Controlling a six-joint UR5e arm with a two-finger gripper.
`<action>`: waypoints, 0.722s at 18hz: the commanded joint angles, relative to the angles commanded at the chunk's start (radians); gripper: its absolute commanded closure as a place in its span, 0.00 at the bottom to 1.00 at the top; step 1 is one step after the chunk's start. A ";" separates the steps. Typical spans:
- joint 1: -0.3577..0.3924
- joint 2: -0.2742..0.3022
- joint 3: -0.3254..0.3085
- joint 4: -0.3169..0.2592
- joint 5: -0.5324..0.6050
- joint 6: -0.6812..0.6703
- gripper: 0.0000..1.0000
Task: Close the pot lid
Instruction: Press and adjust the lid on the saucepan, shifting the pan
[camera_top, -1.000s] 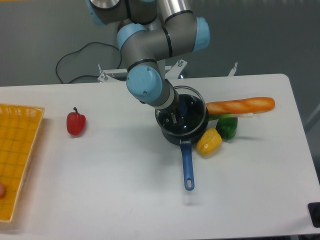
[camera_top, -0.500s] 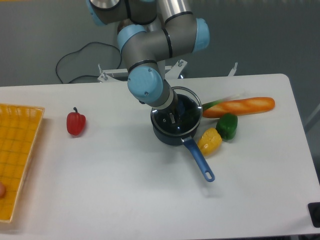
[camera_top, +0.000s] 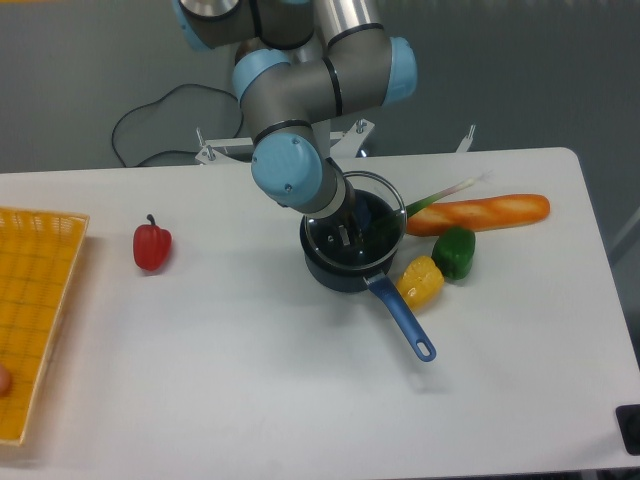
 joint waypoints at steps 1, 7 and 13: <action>-0.008 -0.005 -0.003 0.000 0.012 -0.003 0.42; -0.009 -0.006 -0.003 0.002 0.003 -0.017 0.42; -0.009 -0.008 -0.003 0.002 0.002 -0.034 0.41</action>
